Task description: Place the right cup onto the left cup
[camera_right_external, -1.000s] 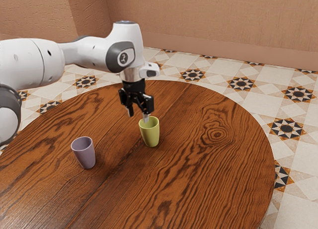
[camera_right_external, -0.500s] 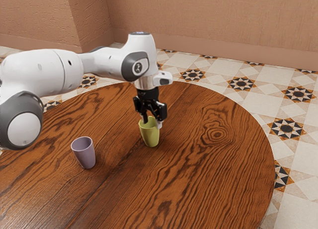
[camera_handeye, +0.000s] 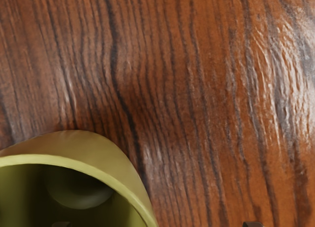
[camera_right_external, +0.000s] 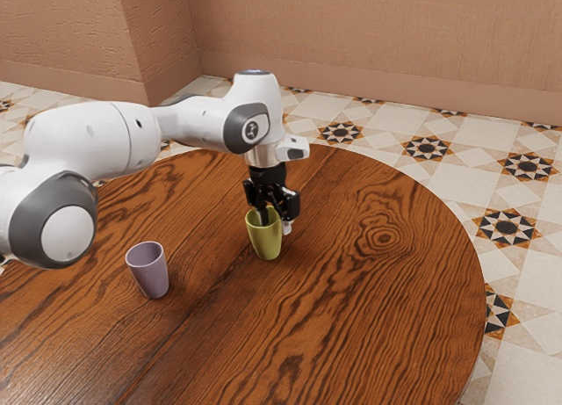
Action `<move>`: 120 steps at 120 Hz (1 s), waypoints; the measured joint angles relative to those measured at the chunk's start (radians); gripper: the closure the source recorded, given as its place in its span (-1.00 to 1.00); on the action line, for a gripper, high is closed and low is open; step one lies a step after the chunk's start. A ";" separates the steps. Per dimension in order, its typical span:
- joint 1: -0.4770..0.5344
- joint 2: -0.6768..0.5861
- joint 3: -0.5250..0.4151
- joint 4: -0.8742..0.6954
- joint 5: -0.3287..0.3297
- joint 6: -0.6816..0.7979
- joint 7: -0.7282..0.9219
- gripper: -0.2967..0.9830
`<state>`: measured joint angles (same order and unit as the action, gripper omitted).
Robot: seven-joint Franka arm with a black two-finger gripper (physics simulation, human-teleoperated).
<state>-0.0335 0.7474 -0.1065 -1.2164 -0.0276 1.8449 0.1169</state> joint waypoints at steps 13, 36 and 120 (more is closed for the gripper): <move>0.001 0.004 -0.002 0.005 0.004 -0.001 0.001 0.08; 0.003 0.004 -0.002 0.006 0.005 -0.002 0.001 0.47; -0.006 -0.287 0.037 -0.276 0.013 0.042 -0.022 0.69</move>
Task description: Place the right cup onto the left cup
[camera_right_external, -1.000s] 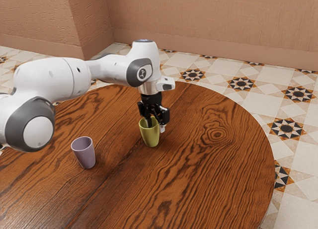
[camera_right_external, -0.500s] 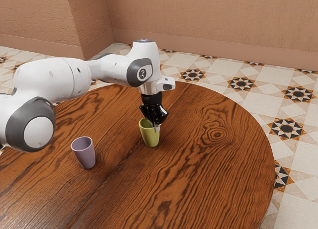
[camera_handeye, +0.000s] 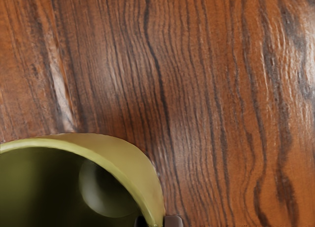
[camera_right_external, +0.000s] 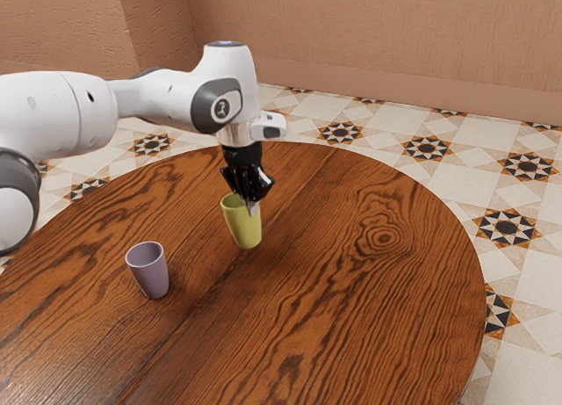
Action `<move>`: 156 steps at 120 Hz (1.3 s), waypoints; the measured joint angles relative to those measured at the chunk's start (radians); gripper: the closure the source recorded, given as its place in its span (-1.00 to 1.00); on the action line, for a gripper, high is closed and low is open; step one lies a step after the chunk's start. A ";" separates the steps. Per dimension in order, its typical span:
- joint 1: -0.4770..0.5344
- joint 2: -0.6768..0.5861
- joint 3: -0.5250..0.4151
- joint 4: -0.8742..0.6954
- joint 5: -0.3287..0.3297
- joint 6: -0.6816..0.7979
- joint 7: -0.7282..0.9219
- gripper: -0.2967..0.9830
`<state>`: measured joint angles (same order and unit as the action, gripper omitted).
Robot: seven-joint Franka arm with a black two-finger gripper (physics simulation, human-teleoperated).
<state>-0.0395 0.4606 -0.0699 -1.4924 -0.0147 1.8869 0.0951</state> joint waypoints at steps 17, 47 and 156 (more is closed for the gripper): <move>-0.001 -0.097 0.014 -0.079 0.011 0.013 -0.007 0.69; -0.007 -0.277 0.047 -0.246 0.039 0.023 -0.031 0.69; 0.165 -0.511 0.046 -0.532 0.078 0.025 -0.109 0.69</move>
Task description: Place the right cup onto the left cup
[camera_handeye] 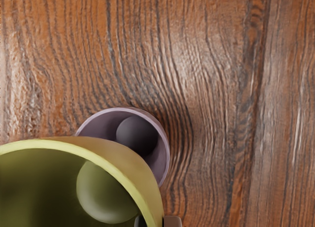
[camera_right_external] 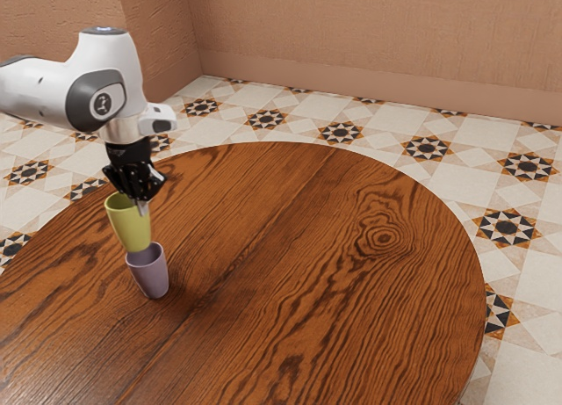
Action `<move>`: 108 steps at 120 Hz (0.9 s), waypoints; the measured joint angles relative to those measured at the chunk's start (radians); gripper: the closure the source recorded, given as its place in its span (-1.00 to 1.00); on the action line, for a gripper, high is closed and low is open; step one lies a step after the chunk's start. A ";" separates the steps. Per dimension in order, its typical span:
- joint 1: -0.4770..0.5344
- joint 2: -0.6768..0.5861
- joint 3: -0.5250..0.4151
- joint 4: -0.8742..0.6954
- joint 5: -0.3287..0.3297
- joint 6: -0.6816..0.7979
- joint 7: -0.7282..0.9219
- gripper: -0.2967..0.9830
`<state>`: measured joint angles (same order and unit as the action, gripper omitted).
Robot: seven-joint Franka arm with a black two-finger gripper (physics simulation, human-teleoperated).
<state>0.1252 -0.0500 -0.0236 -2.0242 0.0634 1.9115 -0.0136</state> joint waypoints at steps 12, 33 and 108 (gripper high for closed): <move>0.010 0.002 0.000 -0.006 -0.001 0.000 -0.004 0.69; 0.009 0.021 0.004 -0.005 -0.001 0.006 -0.009 0.69; -0.006 0.089 0.009 0.016 -0.003 0.053 -0.020 0.69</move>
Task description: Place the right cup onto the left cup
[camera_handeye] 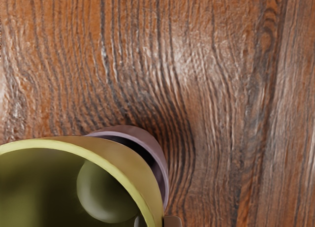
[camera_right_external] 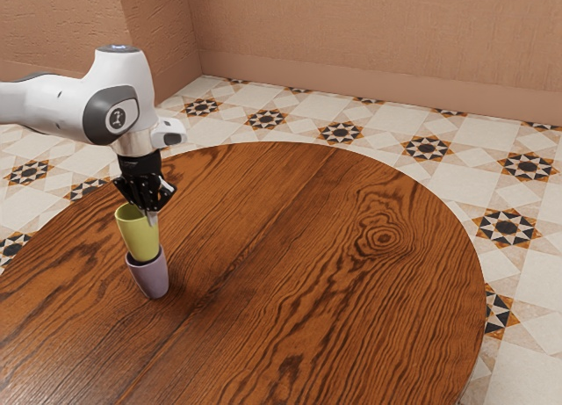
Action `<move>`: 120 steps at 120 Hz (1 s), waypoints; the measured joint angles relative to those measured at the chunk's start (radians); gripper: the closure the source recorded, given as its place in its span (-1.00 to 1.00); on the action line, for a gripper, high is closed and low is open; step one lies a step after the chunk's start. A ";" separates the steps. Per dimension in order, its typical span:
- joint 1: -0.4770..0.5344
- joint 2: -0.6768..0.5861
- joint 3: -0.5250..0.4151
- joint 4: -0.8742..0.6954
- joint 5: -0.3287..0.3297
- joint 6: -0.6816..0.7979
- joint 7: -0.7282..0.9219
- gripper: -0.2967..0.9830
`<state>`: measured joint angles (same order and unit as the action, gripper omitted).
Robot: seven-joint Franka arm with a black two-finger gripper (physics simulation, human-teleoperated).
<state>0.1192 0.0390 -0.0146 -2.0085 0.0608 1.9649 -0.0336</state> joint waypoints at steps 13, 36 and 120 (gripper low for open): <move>0.005 -0.001 0.001 0.000 -0.005 0.001 0.000 0.61; 0.006 -0.002 0.010 -0.002 -0.016 0.001 0.000 0.42; -0.209 -0.048 0.204 0.079 -0.019 -0.115 0.021 -0.44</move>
<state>-0.0902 -0.0095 0.1897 -1.9298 0.0416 1.8494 -0.0128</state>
